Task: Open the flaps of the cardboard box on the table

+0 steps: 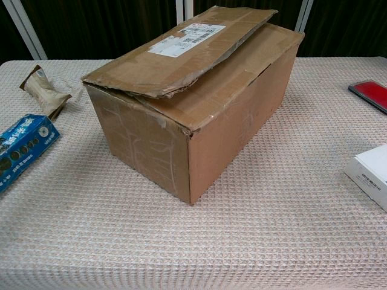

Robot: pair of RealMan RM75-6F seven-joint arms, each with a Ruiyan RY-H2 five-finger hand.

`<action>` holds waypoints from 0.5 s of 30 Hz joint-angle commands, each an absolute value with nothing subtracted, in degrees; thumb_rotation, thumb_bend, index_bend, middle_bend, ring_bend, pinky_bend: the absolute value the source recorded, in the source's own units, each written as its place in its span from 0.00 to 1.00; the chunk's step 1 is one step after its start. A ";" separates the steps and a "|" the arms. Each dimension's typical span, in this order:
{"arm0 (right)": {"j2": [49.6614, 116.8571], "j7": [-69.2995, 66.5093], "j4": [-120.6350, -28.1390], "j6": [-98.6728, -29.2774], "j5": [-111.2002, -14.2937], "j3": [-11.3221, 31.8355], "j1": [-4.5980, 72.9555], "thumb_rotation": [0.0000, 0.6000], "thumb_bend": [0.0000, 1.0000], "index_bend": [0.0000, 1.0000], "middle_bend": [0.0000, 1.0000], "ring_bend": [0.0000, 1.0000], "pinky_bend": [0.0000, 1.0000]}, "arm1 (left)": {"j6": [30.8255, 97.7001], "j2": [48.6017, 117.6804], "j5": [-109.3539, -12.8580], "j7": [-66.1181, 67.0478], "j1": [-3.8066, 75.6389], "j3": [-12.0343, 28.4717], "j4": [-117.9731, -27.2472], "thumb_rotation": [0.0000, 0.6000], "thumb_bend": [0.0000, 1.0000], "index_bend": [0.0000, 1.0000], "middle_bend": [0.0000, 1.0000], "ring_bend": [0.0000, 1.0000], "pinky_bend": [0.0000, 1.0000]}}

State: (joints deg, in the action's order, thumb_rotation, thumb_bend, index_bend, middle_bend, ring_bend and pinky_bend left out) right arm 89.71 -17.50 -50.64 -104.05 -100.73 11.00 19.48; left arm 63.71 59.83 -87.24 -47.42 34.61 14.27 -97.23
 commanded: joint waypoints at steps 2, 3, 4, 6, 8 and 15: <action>89.88 -18.00 -50.43 -104.40 -100.73 9.80 19.55 1.00 0.43 0.00 0.00 0.00 0.00 | 64.33 60.05 -87.28 -47.80 34.61 13.98 -97.07 0.85 0.22 0.13 0.17 0.11 0.26; 89.84 -17.99 -50.45 -104.45 -100.83 9.51 19.55 1.00 0.43 0.00 0.00 0.00 0.00 | 64.52 60.17 -87.30 -48.00 34.56 13.86 -97.06 0.84 0.22 0.13 0.17 0.11 0.26; 89.80 -17.87 -50.48 -104.54 -100.94 9.26 19.56 1.00 0.43 0.00 0.00 0.00 0.00 | 64.66 60.27 -87.33 -48.14 34.52 13.72 -97.03 0.84 0.22 0.13 0.17 0.11 0.26; 89.76 -17.69 -50.50 -104.86 -101.14 8.81 19.62 1.00 0.43 0.00 0.00 0.00 0.00 | 64.82 60.52 -87.45 -48.02 34.51 13.35 -96.79 0.83 0.22 0.13 0.17 0.11 0.26; 89.69 -17.69 -50.65 -105.12 -101.24 8.47 19.71 1.00 0.43 0.00 0.00 0.00 0.00 | 64.90 60.73 -87.49 -47.63 34.56 13.05 -96.57 0.82 0.22 0.13 0.17 0.11 0.26; 88.87 -17.11 -52.08 -105.33 -101.24 7.81 20.13 1.00 0.43 0.00 0.00 0.00 0.00 | 64.75 61.47 -87.34 -47.93 35.29 12.79 -95.83 0.82 0.22 0.13 0.17 0.11 0.26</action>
